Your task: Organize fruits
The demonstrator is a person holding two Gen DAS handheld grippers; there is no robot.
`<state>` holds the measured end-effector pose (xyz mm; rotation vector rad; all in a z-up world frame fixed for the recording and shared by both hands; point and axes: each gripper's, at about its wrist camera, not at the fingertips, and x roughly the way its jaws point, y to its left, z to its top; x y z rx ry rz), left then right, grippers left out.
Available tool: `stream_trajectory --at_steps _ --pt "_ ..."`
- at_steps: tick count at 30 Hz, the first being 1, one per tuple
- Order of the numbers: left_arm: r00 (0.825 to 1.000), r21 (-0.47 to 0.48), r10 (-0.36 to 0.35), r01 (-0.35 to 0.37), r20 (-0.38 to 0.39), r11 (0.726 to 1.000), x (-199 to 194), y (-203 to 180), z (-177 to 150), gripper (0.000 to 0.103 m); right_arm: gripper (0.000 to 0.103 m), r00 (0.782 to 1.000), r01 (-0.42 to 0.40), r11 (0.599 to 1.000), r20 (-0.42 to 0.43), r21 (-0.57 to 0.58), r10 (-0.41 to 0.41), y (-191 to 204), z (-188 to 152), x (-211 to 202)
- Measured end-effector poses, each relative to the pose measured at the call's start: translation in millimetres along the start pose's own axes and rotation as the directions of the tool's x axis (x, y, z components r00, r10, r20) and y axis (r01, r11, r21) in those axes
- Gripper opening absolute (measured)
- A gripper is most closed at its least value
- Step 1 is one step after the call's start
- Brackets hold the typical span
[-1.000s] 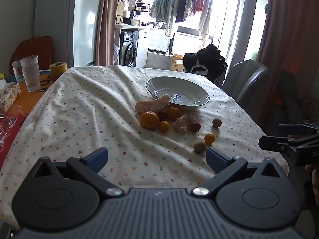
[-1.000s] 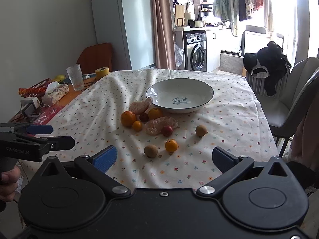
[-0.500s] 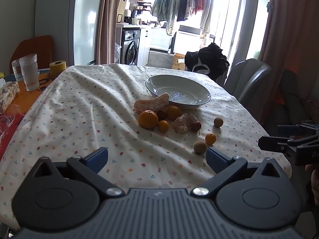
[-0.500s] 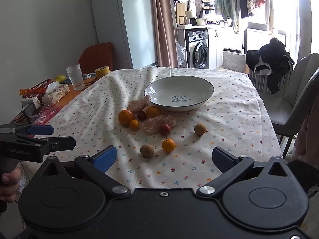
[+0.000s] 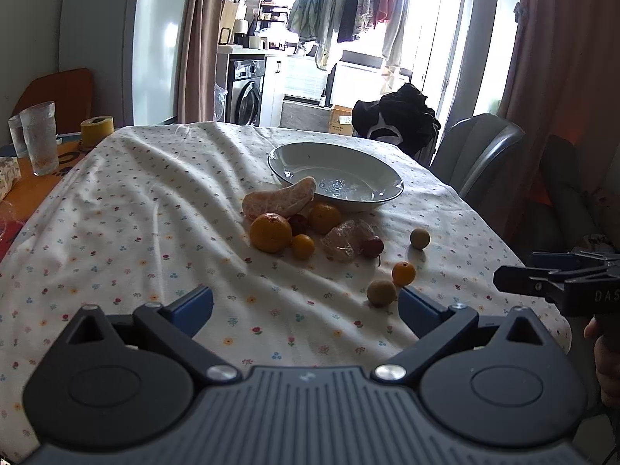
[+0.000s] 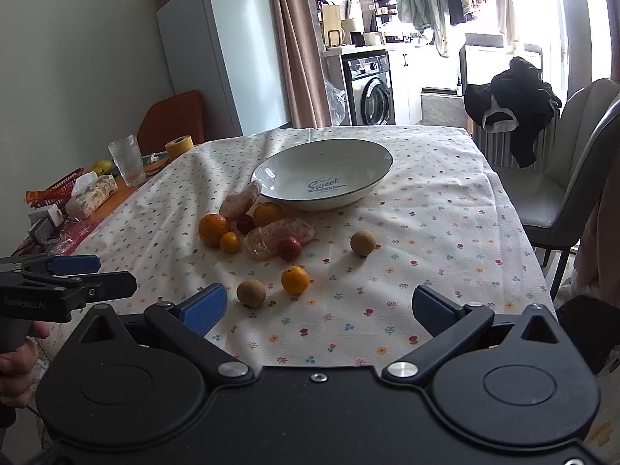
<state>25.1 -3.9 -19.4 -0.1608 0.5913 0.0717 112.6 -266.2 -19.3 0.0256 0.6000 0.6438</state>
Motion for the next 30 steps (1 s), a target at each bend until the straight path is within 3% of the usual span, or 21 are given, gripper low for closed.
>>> stream_trajectory --at_steps 7,9,15,23,30 --pt "1.000 -0.015 -0.025 0.025 -0.009 1.000 17.6 -3.8 -1.3 0.095 0.101 1.000 -0.008 1.000 0.009 0.024 0.008 -11.7 -2.4 11.2" --pt "0.999 -0.019 -0.043 0.042 -0.015 0.999 23.9 -6.5 -1.3 0.088 0.091 1.000 -0.005 1.000 0.005 0.027 0.005 -14.6 -3.0 15.3" --pt "0.995 -0.050 -0.087 0.085 -0.039 0.995 44.5 -16.7 -1.6 0.066 0.074 0.998 -0.060 0.997 -0.014 0.042 0.060 -20.2 -5.2 27.4" --pt "0.992 -0.072 -0.110 0.105 -0.066 0.992 70.9 -31.1 -4.6 0.055 0.049 0.993 -0.103 0.993 -0.046 0.052 0.105 -23.6 -3.7 46.0" --pt "0.989 -0.079 -0.121 0.115 -0.081 0.990 89.7 -36.8 -5.0 0.042 0.047 0.991 -0.114 0.991 -0.057 0.074 0.118 -29.2 -5.2 55.0"
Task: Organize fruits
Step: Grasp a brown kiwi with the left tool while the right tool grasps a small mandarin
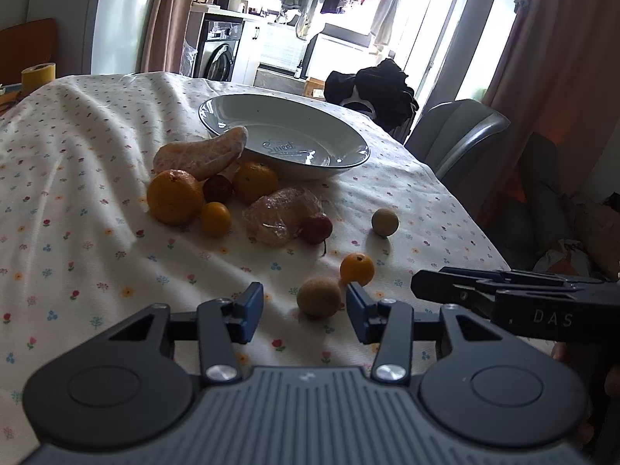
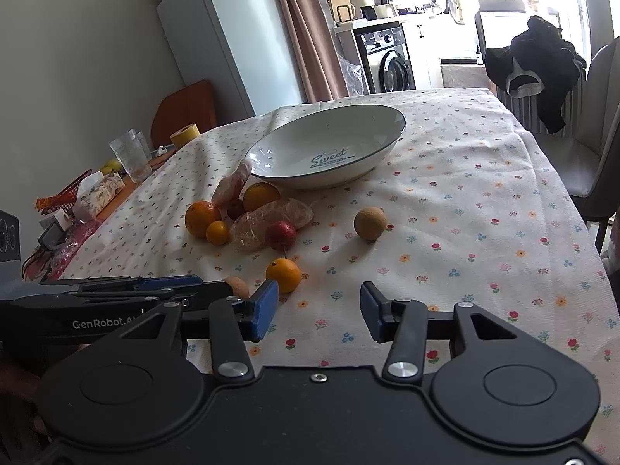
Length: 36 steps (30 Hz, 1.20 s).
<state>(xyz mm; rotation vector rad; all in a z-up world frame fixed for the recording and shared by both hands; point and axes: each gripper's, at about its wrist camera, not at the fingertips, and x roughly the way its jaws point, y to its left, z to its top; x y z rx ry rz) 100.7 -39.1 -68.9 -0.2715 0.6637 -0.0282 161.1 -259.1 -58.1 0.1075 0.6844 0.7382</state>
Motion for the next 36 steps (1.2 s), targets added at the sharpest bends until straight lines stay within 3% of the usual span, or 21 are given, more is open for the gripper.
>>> stream_trajectory --at_steps 4,6,18,28,29,32,36 --pt "1.000 0.014 -0.002 0.002 -0.007 1.000 11.7 -4.5 3.5 0.033 0.047 1.000 -0.013 1.000 -0.003 0.015 0.013 -2.2 2.2 4.0" --pt "0.999 0.007 -0.025 0.025 -0.024 1.000 15.9 -6.9 4.8 0.023 0.047 1.000 -0.020 1.000 -0.005 0.015 0.020 -1.8 4.4 6.6" --pt "0.999 -0.018 0.025 -0.025 0.028 1.000 -1.9 0.4 8.7 0.023 0.048 0.999 -0.047 0.999 -0.012 -0.018 0.047 15.1 12.4 23.4" --pt "0.996 -0.052 0.059 -0.056 0.069 0.997 -18.4 17.7 11.4 0.023 0.048 0.999 0.008 0.996 -0.035 -0.092 -0.012 35.4 12.7 39.8" --pt "0.996 -0.058 0.064 -0.060 0.070 0.997 -19.5 19.7 11.2 0.023 0.047 0.999 0.007 0.996 -0.035 -0.092 -0.010 36.9 12.1 41.4" --pt "0.994 -0.075 0.072 -0.066 0.078 0.995 -23.6 26.9 11.0 0.023 0.023 0.998 -0.010 0.995 -0.057 -0.099 0.004 41.1 10.6 48.8" --pt "0.993 -0.085 0.077 -0.069 0.093 0.994 -29.6 33.5 10.7 0.023 0.023 0.999 -0.020 0.996 -0.046 -0.093 0.016 44.4 11.6 48.4"
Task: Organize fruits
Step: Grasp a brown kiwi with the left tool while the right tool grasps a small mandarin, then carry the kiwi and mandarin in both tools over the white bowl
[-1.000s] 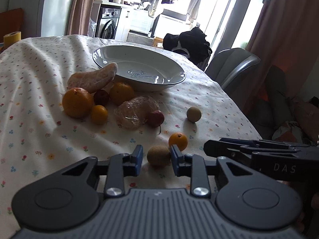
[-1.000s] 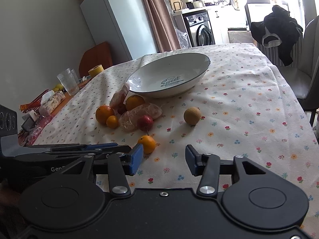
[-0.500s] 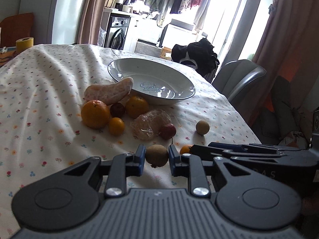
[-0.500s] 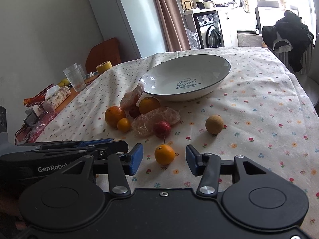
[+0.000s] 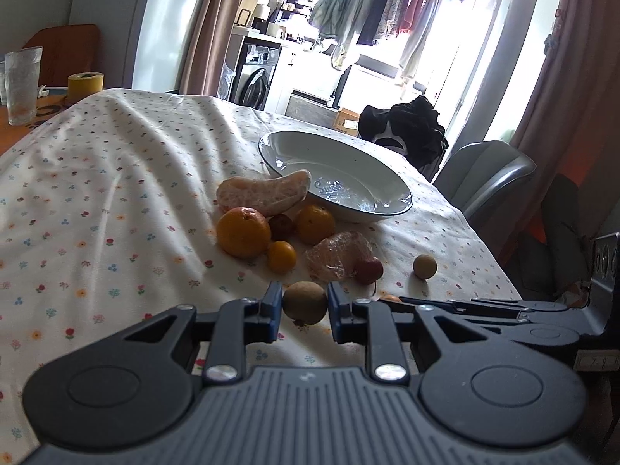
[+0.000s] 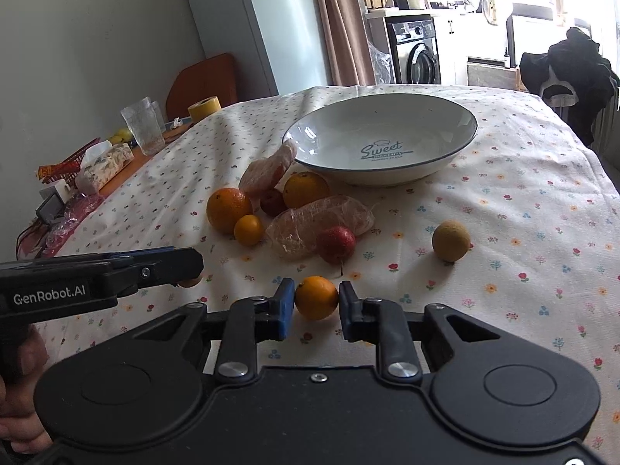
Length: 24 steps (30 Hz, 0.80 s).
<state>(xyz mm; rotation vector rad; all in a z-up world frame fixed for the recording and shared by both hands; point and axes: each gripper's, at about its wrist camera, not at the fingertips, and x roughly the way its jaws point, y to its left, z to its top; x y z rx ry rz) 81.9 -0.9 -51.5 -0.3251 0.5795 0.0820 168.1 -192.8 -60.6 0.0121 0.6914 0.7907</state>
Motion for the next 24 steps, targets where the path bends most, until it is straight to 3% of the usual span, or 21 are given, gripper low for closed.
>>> stream_trajectory --at_steps 24 --pt "0.991 0.054 0.022 -0.030 0.132 0.998 -30.0 -0.7 50.3 0.023 0.023 0.992 -0.031 0.999 0.118 -0.042 0.036 13.9 56.9 -36.5"
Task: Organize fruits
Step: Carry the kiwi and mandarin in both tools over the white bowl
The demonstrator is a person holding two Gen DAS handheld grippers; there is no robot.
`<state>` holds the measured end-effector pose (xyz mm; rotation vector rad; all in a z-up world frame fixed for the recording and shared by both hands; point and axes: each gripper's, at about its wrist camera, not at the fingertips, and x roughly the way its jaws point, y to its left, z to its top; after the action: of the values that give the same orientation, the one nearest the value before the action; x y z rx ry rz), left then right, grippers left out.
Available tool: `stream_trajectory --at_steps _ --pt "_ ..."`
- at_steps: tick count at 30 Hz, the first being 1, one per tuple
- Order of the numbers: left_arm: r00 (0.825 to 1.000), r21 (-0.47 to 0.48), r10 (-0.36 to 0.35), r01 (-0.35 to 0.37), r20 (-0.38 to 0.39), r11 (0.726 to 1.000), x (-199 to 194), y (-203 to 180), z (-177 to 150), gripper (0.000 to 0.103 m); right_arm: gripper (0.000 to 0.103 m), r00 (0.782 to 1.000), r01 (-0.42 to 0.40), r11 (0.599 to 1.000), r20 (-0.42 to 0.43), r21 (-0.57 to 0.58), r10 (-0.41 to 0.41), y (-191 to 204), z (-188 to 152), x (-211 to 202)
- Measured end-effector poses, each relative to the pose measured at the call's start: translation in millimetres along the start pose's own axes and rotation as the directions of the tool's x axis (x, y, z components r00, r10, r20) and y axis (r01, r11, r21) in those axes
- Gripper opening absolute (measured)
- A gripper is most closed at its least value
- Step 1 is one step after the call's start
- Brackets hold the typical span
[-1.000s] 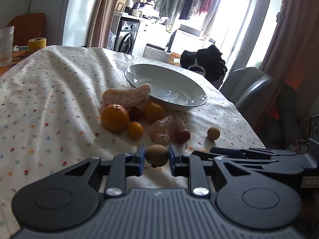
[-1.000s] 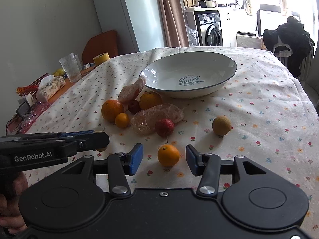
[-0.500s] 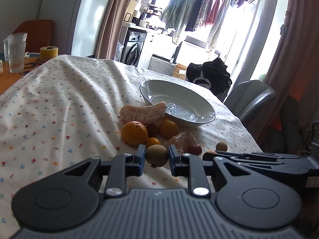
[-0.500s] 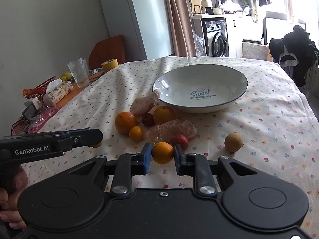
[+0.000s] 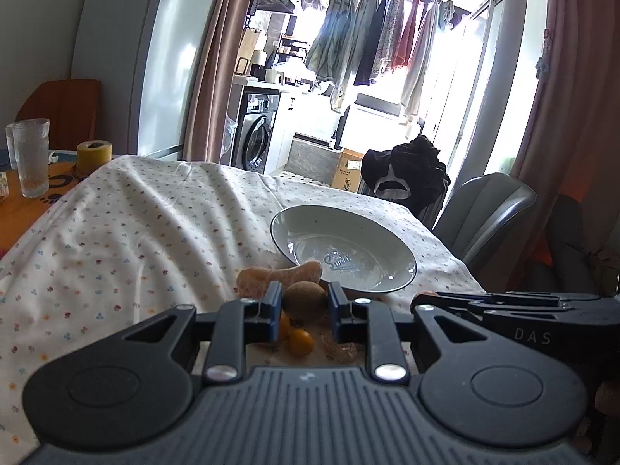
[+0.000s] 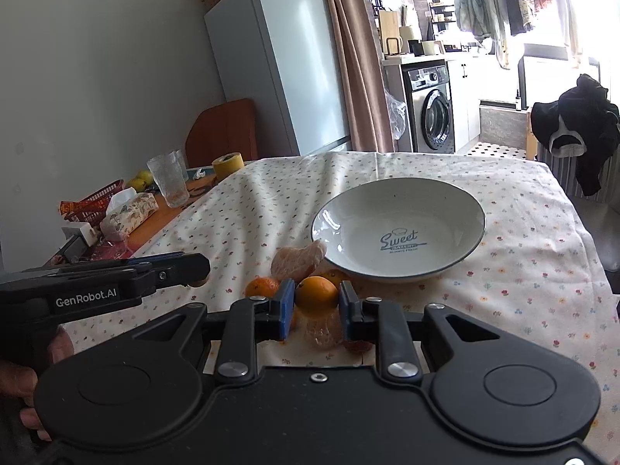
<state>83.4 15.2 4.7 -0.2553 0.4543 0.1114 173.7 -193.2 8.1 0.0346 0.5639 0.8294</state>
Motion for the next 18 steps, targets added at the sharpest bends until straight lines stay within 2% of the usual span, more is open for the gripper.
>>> stream_trajectory --at_steps 5,18 --pt "1.000 0.006 0.004 -0.004 0.019 1.000 1.4 -5.4 13.1 0.023 0.023 1.000 0.005 1.000 0.025 -0.015 -0.005 0.3 8.1 -2.6" --pt "1.000 0.012 -0.011 0.011 0.006 1.000 17.2 -20.3 41.6 0.023 0.023 0.998 0.045 0.999 0.055 -0.021 -0.044 -12.7 29.5 -1.5"
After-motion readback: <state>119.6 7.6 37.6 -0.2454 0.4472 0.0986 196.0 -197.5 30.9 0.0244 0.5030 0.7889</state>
